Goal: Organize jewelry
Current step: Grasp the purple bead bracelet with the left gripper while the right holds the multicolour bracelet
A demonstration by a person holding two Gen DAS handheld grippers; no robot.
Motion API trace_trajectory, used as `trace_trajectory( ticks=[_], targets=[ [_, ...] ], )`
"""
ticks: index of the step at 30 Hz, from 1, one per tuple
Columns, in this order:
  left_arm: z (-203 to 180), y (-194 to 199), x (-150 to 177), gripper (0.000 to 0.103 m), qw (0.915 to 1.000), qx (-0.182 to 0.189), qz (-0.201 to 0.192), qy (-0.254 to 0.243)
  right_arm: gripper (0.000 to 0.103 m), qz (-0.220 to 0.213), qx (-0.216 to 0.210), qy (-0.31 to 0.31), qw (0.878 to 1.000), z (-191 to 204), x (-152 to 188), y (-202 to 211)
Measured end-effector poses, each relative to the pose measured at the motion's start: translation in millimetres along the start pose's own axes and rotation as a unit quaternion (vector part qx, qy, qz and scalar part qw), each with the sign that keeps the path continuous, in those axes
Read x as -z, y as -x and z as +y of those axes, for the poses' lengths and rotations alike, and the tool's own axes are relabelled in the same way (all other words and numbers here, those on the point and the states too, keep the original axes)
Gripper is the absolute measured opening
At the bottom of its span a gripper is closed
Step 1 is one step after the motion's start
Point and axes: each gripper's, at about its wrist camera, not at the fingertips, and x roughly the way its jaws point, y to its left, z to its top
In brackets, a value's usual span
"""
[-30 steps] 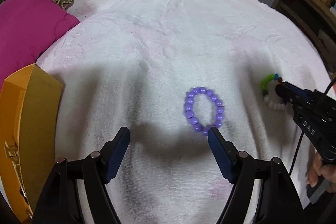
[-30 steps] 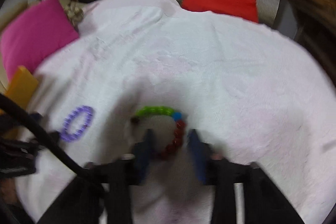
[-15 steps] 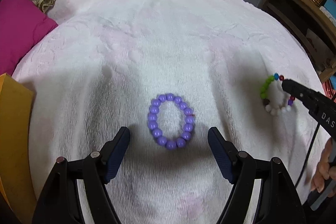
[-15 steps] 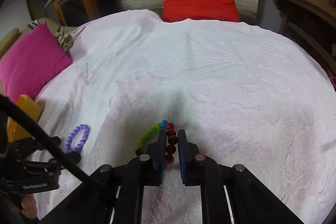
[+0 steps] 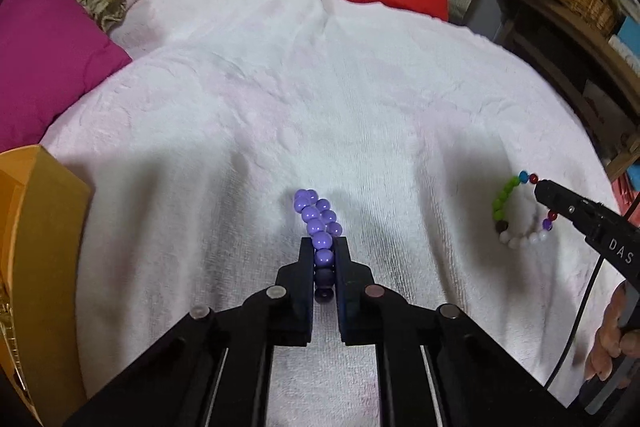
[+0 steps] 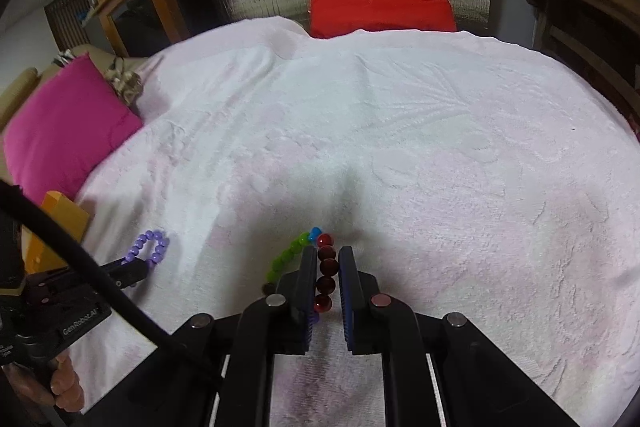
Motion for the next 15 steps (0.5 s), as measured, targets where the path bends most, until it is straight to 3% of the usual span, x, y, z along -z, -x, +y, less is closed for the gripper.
trace_trajectory(
  ticks=[15],
  targets=[
    [2.3,38.3,1.1,0.009,0.9985,-0.008,-0.051,0.018,0.011,-0.077,-0.1,0.008,0.992,26.1,-3.3,40.5]
  ],
)
